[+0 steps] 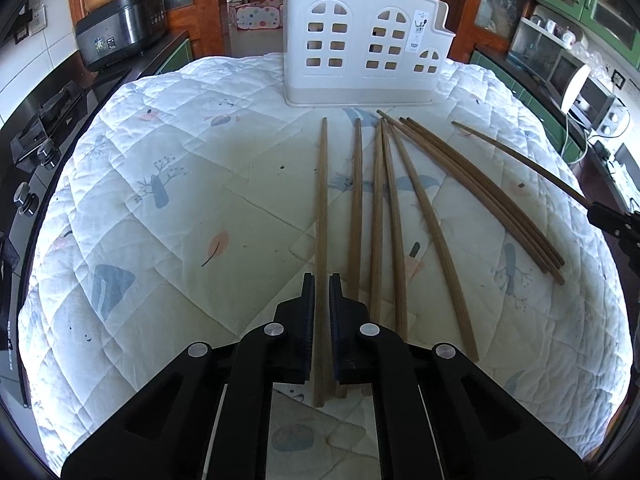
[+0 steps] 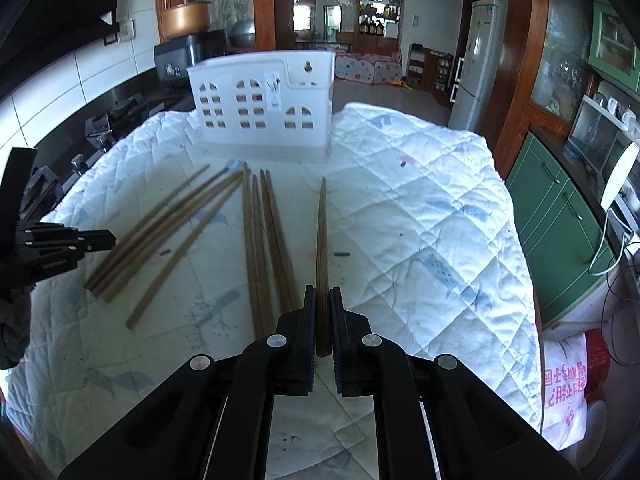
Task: Organize utensils
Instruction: 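Close the left gripper on a chopstick while the right gripper closes on another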
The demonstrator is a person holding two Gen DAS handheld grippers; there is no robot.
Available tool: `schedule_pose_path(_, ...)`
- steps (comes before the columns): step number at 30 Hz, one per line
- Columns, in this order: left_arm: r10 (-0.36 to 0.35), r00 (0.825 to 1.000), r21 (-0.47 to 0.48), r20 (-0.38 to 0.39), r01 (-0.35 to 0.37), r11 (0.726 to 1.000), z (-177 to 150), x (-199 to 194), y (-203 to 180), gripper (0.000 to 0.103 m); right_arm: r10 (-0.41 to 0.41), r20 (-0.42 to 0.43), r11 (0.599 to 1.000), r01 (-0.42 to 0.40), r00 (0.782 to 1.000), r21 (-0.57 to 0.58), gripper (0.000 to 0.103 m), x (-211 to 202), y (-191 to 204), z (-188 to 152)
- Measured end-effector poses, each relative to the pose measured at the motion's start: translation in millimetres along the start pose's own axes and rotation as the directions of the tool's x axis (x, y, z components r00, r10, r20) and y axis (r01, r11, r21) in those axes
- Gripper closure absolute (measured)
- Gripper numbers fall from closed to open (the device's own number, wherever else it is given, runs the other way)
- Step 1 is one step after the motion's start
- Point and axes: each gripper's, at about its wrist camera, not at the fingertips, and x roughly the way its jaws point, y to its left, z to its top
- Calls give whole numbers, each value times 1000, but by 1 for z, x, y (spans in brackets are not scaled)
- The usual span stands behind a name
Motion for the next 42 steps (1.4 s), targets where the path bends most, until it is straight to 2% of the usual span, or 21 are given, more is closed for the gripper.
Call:
schedule_pose_path(4, -30, 1000, -12, -6, 30, 999, -3, 1, 0, 96, 1, 14, 1000, -1, 1000, 3, 96, -6, 2, 3)
schedule_pose_path(11, -27, 999, -17, -17, 27, 999, -7, 5, 0, 95, 8, 18, 1000, -8, 1000, 11, 96, -7, 1, 4)
schedule_pose_path(15, -1, 1000, -25, -16, 1, 1000, -6, 7, 2, 94, 11, 17, 1000, -11, 1000, 13, 96, -6, 2, 4)
schedule_pose_path(18, 2, 1000, -49, -19, -3, 999, -6, 10, 7, 84, 16, 16, 1000, -16, 1000, 16, 96, -4, 3, 3)
schedule_pose_path(21, 7, 999, -42, -31, -8, 999, -6, 15, 7, 84, 15, 16, 1000, -16, 1000, 16, 96, -4, 3, 3)
schedule_pose_path(26, 14, 999, -57, -36, -16, 998, -4, 19, 7, 86, 14, 16, 1000, -14, 1000, 16, 96, -4, 3, 4)
schedule_pose_path(30, 53, 998, -30, -38, -54, 998, -3, 20, 0, 94, 15, 20, 1000, -16, 1000, 18, 96, -5, 3, 4)
schedule_pose_path(36, 44, 998, -73, -36, -47, 996, 0, 14, 4, 97, 14, 47, 1000, -15, 999, 19, 96, -13, 8, 9)
schedule_pose_path(42, 7, 1000, -80, 11, -6, 997, 4, -8, 5, 97, 8, 85, 1000, -9, 996, 11, 96, -28, 11, 20)
